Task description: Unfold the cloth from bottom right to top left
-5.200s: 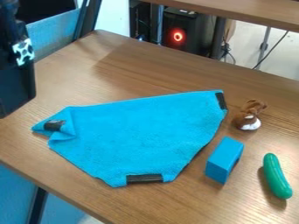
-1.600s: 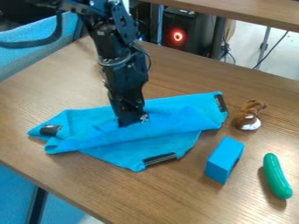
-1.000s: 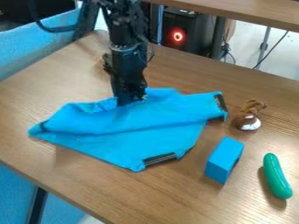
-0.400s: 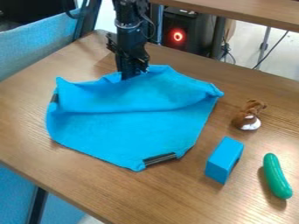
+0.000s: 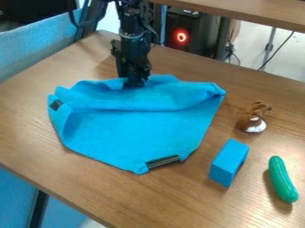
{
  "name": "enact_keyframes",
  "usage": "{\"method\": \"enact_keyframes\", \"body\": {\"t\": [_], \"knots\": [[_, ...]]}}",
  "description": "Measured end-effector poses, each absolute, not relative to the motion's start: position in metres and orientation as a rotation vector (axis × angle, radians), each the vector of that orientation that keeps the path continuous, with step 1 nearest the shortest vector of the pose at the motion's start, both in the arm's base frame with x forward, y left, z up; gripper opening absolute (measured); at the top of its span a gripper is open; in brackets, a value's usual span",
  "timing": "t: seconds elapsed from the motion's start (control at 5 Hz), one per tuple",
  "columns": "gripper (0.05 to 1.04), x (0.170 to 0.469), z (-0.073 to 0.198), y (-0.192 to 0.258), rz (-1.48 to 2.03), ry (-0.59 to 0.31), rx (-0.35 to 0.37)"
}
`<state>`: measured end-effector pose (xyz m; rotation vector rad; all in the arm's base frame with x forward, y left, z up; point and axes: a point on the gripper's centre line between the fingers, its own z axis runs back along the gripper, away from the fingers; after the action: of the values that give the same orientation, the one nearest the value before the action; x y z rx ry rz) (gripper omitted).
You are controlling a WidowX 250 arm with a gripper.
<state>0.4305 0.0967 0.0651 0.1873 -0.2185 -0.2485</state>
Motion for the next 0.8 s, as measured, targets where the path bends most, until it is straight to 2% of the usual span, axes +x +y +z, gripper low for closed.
{"method": "enact_keyframes", "body": {"t": [0.2, 0.4, 0.6, 0.8], "knots": [[0.821, 0.437, 0.072, 0.106, -0.227, -0.264, 0.197], [1.001, 0.446, 0.083, 0.115, -0.197, -0.314, 0.225], [1.003, 0.449, 0.102, 0.124, -0.122, -0.372, 0.276], [1.001, 0.431, 0.155, 0.141, 0.015, -0.430, 0.351]]}}
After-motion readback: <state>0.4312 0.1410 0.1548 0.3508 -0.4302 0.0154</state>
